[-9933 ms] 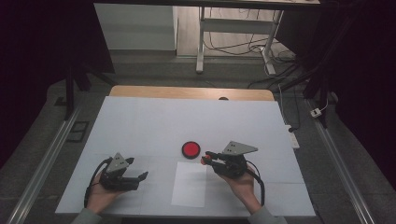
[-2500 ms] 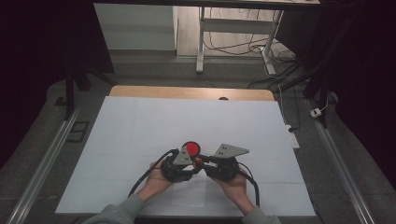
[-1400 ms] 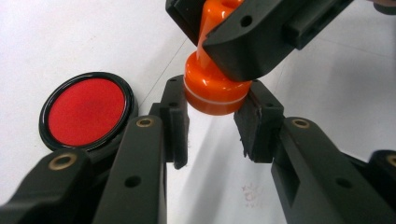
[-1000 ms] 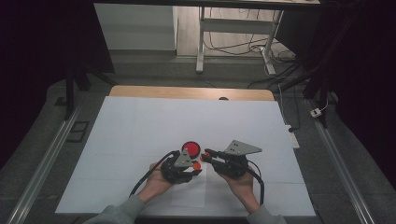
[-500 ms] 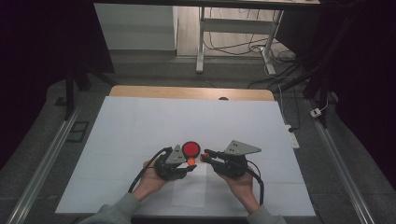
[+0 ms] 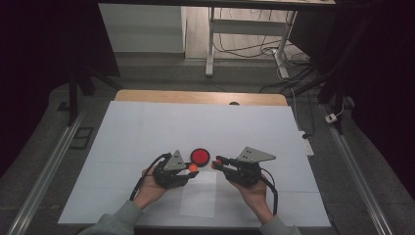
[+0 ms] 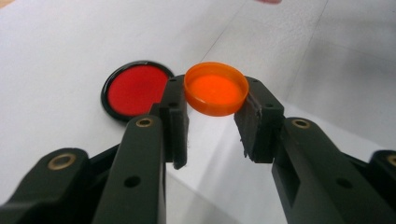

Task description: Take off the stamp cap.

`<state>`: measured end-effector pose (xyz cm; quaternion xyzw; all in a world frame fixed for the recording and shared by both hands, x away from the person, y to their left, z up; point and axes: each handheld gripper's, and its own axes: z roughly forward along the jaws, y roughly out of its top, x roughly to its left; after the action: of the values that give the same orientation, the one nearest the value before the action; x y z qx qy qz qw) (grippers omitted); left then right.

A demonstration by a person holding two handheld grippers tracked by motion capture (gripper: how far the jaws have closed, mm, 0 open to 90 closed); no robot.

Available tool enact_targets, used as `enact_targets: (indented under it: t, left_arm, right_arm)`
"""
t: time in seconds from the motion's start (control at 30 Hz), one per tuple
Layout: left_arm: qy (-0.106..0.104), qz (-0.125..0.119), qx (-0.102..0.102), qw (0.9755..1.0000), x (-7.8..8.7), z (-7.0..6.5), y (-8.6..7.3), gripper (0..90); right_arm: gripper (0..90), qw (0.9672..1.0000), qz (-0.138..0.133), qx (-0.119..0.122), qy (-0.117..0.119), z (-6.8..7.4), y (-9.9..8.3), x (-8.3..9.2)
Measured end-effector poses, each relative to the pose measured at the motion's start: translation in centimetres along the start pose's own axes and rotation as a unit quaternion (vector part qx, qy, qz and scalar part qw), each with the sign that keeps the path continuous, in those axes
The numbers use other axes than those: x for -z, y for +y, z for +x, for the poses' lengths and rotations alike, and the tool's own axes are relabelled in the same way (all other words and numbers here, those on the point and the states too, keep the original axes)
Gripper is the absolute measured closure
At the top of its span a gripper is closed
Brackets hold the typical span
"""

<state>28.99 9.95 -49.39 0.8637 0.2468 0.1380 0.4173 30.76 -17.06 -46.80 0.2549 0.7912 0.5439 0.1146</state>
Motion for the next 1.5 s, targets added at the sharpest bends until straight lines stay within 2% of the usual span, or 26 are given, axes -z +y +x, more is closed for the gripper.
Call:
enact_targets:
  t: [0.2,0.4,0.63,0.93,1.5]
  left_arm:
    - [0.008,-0.008,0.011,0.9999,1.4,0.5,-0.8,64.5]
    - [0.012,-0.010,0.017,0.9997,2.2,0.9,-1.4,64.5]
    - [0.017,-0.011,0.033,0.9993,3.0,1.0,-2.3,64.4]
    - [0.038,-0.017,0.071,0.9966,5.4,1.6,-5.0,64.3]
    - [0.065,-0.018,0.094,0.9932,7.6,1.9,-7.3,64.3]
  right_arm:
    - [72.2,1.0000,-0.002,0.001,-0.003,-0.2,0.0,0.1]
    - [72.1,1.0000,-0.001,0.004,-0.006,-0.2,0.0,0.2]
    - [72.1,1.0000,0.000,0.003,-0.009,-0.3,0.0,0.3]
    - [72.1,0.9999,0.004,0.004,-0.011,-0.3,-0.1,0.2]
    - [72.1,0.9999,0.004,0.007,-0.015,-0.4,-0.1,0.2]
